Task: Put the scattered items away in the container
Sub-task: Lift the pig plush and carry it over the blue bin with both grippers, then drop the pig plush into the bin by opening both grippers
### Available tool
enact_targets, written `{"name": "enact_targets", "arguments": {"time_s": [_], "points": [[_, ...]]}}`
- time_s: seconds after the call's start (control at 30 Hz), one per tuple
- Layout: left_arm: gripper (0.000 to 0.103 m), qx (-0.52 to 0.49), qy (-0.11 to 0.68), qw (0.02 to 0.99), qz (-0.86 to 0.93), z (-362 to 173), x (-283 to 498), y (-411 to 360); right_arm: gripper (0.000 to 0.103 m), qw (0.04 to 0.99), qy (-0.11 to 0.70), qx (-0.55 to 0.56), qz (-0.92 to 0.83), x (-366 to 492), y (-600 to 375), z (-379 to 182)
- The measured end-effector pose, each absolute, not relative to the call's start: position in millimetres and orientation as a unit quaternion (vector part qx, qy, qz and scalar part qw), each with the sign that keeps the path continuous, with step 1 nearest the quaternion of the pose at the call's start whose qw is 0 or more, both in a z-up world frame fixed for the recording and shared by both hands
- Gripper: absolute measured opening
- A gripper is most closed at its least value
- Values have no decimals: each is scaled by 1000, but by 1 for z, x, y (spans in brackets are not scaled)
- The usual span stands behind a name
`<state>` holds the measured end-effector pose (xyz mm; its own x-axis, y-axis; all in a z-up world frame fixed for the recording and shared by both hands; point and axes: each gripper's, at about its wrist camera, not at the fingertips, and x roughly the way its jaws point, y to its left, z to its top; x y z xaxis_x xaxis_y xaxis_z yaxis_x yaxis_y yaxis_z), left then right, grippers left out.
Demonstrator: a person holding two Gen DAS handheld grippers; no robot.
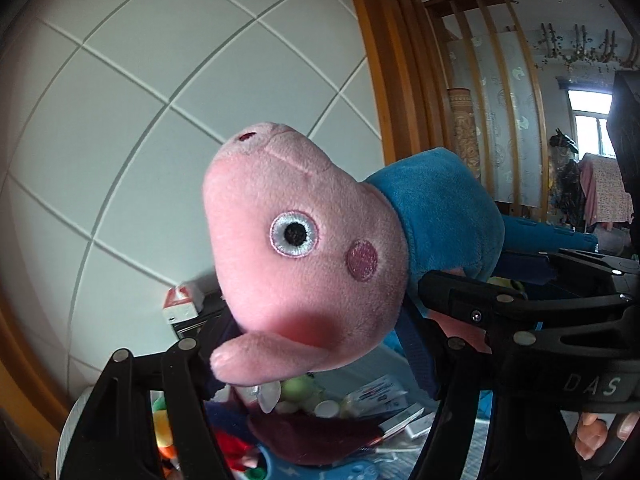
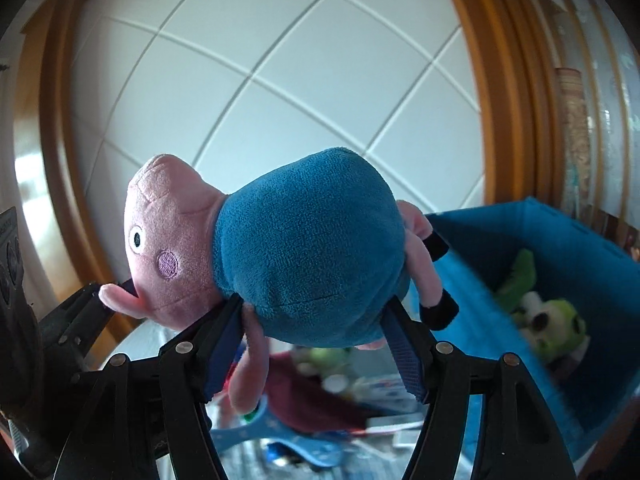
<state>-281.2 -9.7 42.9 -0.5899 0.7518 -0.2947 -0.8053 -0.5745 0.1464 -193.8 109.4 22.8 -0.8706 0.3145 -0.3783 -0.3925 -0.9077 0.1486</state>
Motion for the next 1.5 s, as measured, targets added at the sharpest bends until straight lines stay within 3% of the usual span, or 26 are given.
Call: {"name": "enact_targets", "arguments": {"time_s": [0.17,0.37,0.67,0.8,0.9,1.0,1.17,1.33,1.5], "points": [[71,-93,131,460,873,50,-248,112,68,209,90,-177,958,-157,219,43],[71,-153,126,452,869,49,-243,267,68,209,81,-228,948,-152,360,55],[71,-313,170,390,849,-22,-279,419,68,157,136,-348,914,-189,507,-14],[71,-385,170,357,834,-56,-307,456,66,142,172,-374,900,-213,546,-51],[71,-417,171,339,826,-77,-319,471,52,119,203,-386,892,-226,560,-74],[71,-438,197,338,809,-106,-318,488,51,124,198,-412,880,-237,561,-95],[71,-422,262,322,806,-121,-305,501,56,214,206,-463,835,-227,584,-125],[71,-438,250,307,807,-119,-311,503,63,252,263,-463,808,-209,608,-136],[72,-454,231,302,805,-119,-320,488,72,247,233,-475,812,-220,603,-133]]}}
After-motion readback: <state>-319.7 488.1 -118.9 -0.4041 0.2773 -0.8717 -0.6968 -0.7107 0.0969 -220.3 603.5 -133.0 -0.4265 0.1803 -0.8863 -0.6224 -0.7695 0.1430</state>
